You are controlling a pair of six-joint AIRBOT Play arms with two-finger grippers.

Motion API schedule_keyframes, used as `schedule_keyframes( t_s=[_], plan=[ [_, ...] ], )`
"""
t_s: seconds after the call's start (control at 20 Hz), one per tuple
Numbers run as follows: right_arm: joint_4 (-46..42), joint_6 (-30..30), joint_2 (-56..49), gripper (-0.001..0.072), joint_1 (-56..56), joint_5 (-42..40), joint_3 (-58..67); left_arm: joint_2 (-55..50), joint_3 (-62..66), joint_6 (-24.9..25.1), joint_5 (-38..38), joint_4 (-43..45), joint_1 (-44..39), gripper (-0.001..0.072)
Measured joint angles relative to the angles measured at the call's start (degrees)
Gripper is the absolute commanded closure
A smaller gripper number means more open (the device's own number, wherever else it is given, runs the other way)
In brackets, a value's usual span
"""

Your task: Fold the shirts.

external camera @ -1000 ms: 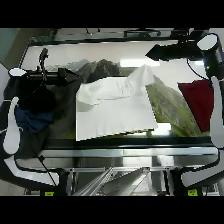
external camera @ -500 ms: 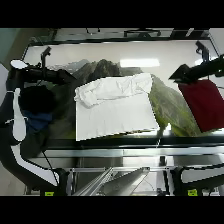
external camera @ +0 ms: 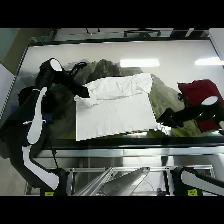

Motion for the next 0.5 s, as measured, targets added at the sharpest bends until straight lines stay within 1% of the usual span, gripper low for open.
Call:
schedule_keyframes(
  t_s=[0.1,0.3,0.35,0.5],
  plan=[
    [1.7,0.0,1.3,0.0282,2.4,-5.6,-5.6,0.0,0.0,0.1,1.2,3.3,-1.9,0.0102],
    [6.7,-0.2,0.4,0.0272,9.4,-15.0,-10.3,-0.6,0.0,0.1,2.1,6.6,-3.4,0.009],
    [8.6,-0.2,-0.3,0.0272,11.4,-16.7,-10.8,-0.8,0.0,0.1,2.1,7.0,-3.6,0.0037],
    [13.4,-0.5,-2.7,0.0273,16.3,-21.6,-11.5,-1.9,0.0,0.1,1.9,7.8,-3.9,0.0038]
  ],
)
